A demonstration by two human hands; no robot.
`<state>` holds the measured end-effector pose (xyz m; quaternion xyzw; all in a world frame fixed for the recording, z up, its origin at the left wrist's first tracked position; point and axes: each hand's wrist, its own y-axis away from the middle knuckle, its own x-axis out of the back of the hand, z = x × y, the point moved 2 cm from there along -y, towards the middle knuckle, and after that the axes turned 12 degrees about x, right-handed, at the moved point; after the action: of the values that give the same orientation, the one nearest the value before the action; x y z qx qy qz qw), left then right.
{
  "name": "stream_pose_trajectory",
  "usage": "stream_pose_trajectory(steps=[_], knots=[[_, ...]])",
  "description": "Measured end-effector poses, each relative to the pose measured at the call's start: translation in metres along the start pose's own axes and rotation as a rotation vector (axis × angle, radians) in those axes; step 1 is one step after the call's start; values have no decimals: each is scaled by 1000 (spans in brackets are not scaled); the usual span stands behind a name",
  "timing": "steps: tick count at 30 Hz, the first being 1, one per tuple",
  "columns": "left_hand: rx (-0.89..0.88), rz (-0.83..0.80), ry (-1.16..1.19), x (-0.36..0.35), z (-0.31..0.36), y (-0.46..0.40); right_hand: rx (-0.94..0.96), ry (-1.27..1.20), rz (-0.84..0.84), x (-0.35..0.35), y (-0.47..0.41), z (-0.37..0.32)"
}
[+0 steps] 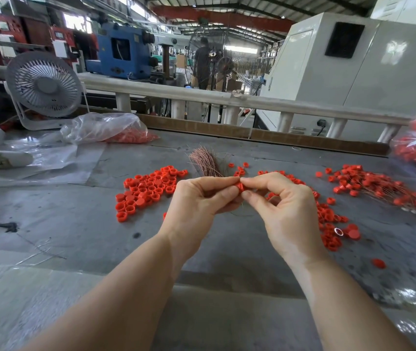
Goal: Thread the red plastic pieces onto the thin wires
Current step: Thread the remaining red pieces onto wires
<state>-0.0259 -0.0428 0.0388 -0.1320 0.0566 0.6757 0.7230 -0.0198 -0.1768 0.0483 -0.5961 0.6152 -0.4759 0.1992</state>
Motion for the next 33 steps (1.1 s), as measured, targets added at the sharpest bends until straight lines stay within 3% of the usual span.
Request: stream_pose_trajectory(steps=[9, 26, 33], knots=[[46, -22, 23, -3, 1, -1, -56, -29, 89, 1, -1, 0], [57, 70, -4, -1, 0, 3, 78, 145, 1, -4, 4, -3], [154, 41, 11, -3, -2, 3, 144, 256, 39, -2, 4, -3]])
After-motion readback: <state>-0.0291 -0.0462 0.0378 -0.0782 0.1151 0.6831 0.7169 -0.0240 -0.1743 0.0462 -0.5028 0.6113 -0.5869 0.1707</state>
